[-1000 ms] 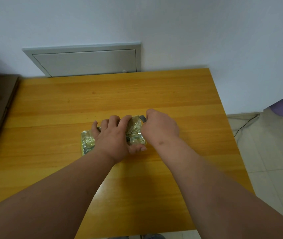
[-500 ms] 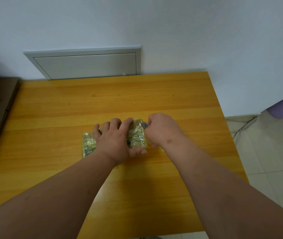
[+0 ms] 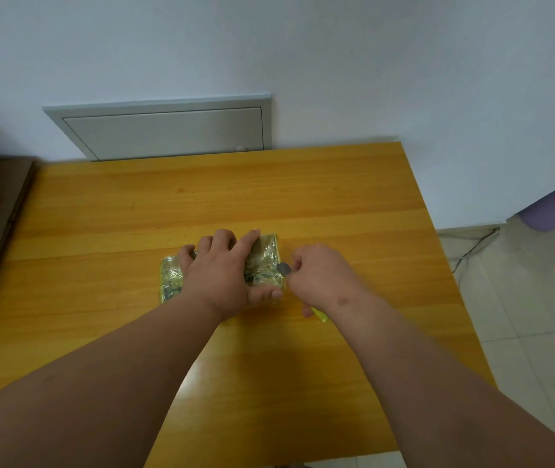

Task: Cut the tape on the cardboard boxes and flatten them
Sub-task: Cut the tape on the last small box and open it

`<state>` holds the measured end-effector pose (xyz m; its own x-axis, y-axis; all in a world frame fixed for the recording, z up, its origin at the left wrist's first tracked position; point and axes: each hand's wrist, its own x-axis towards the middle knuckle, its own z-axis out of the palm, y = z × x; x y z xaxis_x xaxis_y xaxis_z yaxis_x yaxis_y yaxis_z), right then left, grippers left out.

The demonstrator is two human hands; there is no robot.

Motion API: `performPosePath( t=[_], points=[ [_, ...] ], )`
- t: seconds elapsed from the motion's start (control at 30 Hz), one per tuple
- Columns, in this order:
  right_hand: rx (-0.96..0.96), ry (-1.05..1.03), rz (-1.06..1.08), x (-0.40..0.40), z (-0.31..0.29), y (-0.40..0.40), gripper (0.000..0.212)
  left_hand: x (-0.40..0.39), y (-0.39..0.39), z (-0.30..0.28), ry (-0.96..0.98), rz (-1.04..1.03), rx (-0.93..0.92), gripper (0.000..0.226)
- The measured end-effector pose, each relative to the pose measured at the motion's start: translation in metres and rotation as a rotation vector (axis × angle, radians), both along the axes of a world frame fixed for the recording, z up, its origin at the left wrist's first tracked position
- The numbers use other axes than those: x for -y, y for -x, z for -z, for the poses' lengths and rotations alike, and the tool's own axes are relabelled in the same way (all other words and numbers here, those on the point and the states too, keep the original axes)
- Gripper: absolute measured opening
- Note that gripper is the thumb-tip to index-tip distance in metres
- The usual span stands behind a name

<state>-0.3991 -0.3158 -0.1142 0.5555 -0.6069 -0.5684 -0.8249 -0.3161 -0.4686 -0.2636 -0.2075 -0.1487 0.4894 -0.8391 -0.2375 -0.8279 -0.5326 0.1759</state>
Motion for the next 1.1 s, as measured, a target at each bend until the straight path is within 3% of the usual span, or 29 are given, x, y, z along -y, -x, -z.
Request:
performPosePath(
  t=[0.27, 0.53, 0.67, 0.93, 1.1],
  points=[
    [0.005, 0.062, -0.013, 0.001, 0.002, 0.000, 0.023, -0.015, -0.021, -0.005, -0.095, 0.153, -0.090, 0.130],
    [0.012, 0.203, -0.073, -0.007, -0.005, 0.000, 0.024, -0.023, -0.028, -0.002, -0.064, 0.145, -0.071, 0.123],
    [-0.048, 0.153, -0.083, -0.006, -0.013, -0.001, 0.014, -0.023, -0.031, -0.001, -0.084, 0.115, -0.051, 0.123],
    [-0.065, 0.008, -0.067, -0.013, -0.010, 0.006, 0.014, -0.026, -0.024, -0.003, -0.091, 0.107, -0.032, 0.126],
    [-0.011, 0.070, -0.057, -0.010, -0.012, 0.012, 0.012, -0.027, -0.021, -0.005, -0.067, 0.113, -0.037, 0.125]
  ],
)
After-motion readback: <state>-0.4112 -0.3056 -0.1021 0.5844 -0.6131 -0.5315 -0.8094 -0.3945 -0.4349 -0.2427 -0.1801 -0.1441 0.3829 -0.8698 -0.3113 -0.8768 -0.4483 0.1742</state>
